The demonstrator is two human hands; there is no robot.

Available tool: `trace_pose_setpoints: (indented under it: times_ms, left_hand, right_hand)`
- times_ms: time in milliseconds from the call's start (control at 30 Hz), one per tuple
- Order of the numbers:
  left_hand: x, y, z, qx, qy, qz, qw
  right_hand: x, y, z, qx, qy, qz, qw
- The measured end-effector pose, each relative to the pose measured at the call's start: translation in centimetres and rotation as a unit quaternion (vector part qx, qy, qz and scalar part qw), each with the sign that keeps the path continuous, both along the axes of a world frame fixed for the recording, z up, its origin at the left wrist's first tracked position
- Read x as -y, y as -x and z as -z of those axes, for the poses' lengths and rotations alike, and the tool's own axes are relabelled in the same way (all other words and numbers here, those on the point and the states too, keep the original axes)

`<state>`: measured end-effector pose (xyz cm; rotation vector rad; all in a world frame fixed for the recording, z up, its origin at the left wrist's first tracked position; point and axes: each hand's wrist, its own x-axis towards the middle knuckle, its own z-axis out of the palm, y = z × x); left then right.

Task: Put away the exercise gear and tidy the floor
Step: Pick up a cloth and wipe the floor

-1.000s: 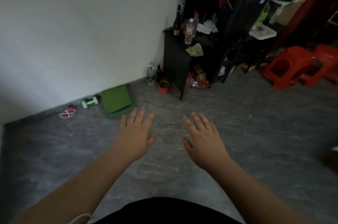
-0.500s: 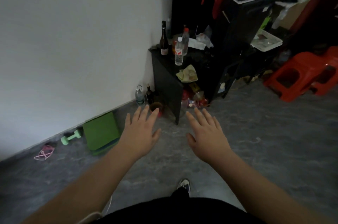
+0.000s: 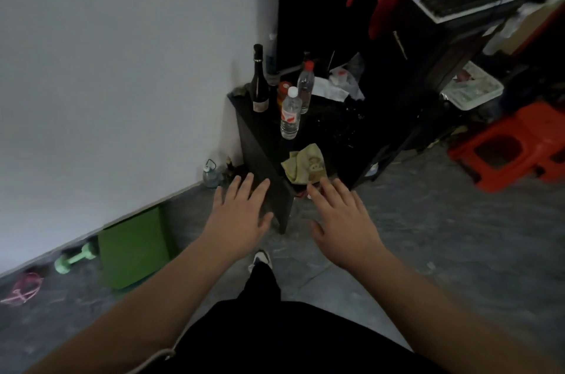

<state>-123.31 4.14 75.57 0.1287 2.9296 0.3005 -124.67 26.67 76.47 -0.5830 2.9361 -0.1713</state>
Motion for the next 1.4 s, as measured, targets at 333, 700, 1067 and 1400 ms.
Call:
trace_pose_setpoints:
  times_ms: [333,700,1067,1400]
  left_hand:
    - [-1.1,18.9,9.6,0.1,-0.018,0.098,0.99]
    - [-4.5,24.0,20.0,0.199,-0.018,-0.018,0.98]
    - [-6.5,18.6,17.8,0.143,0.003,-0.158,0.977]
    - [-4.8,7.7,8.8,0.068,0.041,-0.317,0.945]
  right_hand:
    - [-0.4,17.5,10.2,0.147,-0.06,0.043,0.986]
    - [-0.6,26.5,22.8,0.174,-0.117,-0.107,0.972]
    - [-2.4,29.3,22.3,0.204,-0.006,-0.186,0.961]
    - [3.5,24.2,10.7,0.088,0.124,-0.394,0.906]
